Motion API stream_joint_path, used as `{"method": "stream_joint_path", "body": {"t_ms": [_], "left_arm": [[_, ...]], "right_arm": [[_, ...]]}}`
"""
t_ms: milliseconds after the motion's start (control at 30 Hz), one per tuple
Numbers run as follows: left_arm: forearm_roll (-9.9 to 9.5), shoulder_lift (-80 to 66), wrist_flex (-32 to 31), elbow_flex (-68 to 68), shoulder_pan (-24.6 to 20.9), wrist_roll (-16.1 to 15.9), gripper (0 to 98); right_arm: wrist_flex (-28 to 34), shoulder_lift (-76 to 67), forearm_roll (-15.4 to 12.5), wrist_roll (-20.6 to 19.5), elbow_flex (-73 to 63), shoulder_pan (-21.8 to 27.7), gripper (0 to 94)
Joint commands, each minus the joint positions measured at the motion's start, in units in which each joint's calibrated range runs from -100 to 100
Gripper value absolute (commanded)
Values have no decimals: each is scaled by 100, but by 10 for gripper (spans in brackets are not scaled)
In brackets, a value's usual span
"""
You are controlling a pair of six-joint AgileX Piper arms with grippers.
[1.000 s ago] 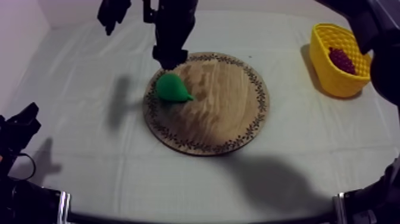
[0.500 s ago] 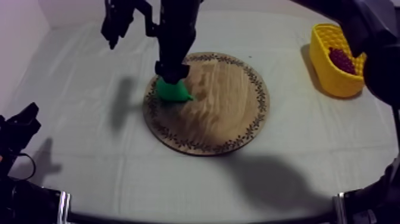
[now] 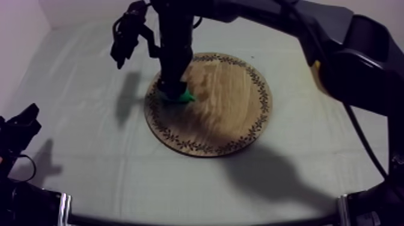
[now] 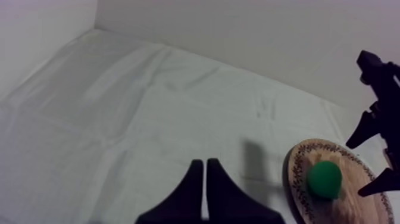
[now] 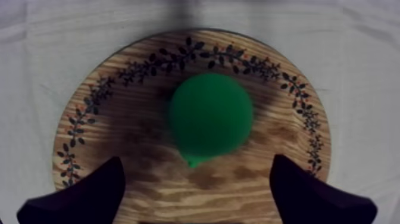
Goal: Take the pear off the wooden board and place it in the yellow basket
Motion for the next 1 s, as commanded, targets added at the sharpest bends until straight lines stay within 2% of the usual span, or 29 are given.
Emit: {"method": "stream_joint_path", "body": {"t_ms": [0,533,800,967], "left_arm": [[-2,0,-1,0,1,-1,1],[-2,0,-1,0,1,-1,1],[-2,0,-1,0,1,-1,1],[-2,0,-1,0,1,-1,1]], "right_arm": [[30,206,-16,6,-85,14,702],[11,1200,-128,41,-829,53,675],[-114,1361,-162,-21,-966,59,486],[-206,1324,-125,-43,-958,75,423]]}}
